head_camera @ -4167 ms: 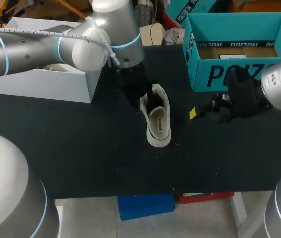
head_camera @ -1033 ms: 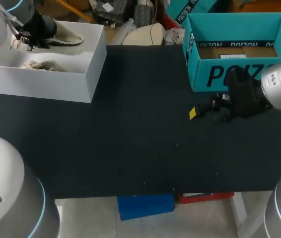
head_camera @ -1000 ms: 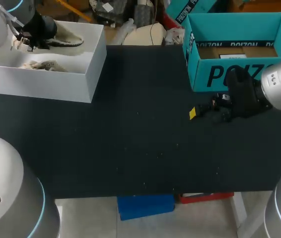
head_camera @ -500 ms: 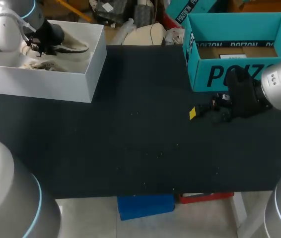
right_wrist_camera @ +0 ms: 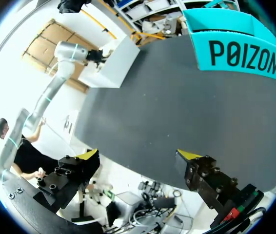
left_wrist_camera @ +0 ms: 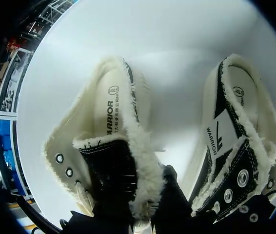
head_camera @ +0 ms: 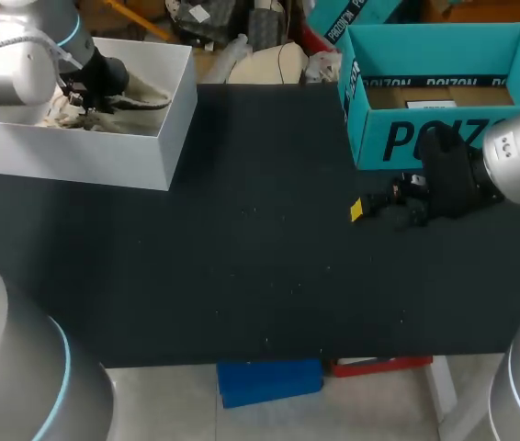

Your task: Take the shoe out of the shoebox, open the shoe tongue, remove and reinsert the insole, then place the shoe into the shoebox

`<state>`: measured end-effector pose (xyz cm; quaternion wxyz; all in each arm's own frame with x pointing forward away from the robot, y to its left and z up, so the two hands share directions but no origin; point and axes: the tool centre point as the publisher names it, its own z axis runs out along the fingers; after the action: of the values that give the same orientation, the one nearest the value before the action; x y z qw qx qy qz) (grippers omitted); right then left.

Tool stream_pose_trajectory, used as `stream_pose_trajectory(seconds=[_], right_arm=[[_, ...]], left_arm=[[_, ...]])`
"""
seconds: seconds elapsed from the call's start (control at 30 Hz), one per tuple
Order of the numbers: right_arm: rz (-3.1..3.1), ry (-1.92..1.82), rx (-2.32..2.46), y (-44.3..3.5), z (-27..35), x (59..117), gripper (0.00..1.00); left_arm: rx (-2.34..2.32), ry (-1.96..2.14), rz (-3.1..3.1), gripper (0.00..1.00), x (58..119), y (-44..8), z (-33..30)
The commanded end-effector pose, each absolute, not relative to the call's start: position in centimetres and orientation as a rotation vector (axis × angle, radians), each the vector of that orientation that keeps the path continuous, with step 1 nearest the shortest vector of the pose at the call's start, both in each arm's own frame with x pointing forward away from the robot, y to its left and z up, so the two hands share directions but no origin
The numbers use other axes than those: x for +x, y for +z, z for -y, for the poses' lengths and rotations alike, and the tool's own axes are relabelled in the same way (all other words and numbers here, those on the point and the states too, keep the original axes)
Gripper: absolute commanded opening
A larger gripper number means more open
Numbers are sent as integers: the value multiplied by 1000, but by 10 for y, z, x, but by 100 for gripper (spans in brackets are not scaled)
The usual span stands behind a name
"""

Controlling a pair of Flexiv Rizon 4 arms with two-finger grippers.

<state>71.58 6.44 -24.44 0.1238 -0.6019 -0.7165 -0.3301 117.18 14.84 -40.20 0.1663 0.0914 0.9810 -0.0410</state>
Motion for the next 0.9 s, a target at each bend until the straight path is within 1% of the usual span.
stream_pose_trajectory(seconds=[0.03, 0.2, 0.4, 0.7, 0.83, 0.9], right_arm=[[2090, -960, -1756, -244, -65, 716, 100], [2090, -960, -1756, -244, -65, 716, 100], [2090, -960, -1756, -244, -65, 716, 100], [2090, -960, -1756, -244, -65, 716, 100], [2090, -960, -1756, -244, -65, 716, 100], [2090, -960, -1756, -244, -65, 716, 100]], left_arm=[[266, -114, -2781, 100, 1173, -398, -145], [280, -111, -2746, 100, 1168, -377, -142], [267, -105, -2733, 100, 1150, -333, -135], [290, -9, -2738, 100, 1105, -254, -127], [283, 1, -2775, 100, 1076, -227, -119], [241, -56, -2810, 100, 1062, -217, -113]])
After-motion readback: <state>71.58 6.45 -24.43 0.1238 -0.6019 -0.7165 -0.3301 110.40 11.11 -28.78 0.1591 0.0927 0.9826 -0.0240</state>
